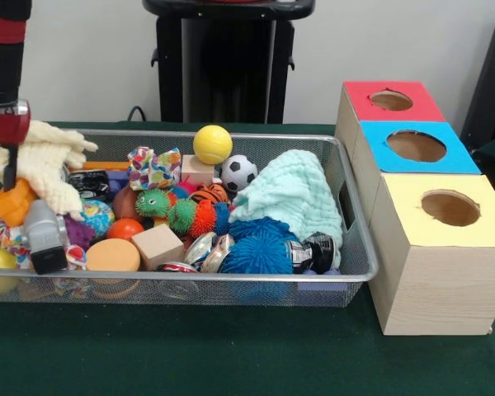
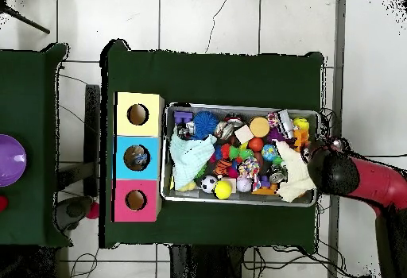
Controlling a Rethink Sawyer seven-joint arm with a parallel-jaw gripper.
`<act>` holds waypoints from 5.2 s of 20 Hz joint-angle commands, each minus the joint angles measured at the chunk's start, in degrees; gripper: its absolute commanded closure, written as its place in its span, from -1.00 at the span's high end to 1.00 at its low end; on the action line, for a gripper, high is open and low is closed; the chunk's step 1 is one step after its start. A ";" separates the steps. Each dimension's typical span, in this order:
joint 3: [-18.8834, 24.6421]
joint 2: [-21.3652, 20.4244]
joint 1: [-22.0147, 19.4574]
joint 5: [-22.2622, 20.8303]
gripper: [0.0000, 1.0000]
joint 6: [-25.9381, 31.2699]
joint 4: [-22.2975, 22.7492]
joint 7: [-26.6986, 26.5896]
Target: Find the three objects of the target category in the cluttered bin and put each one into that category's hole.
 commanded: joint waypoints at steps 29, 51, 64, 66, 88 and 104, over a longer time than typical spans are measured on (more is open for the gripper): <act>15.14 10.83 -5.69 -6.43 1.00 -10.61 3.47 -3.51; 19.71 18.13 -10.32 24.14 -1.00 5.72 13.22 13.08; 17.03 11.57 -4.83 32.65 -1.00 2.59 19.26 16.17; 16.43 10.81 -3.69 33.37 -1.00 1.31 19.97 16.88; 13.08 8.03 2.27 34.47 -1.00 -4.71 21.81 13.30; 4.27 -1.06 9.53 27.41 1.00 1.07 16.39 8.07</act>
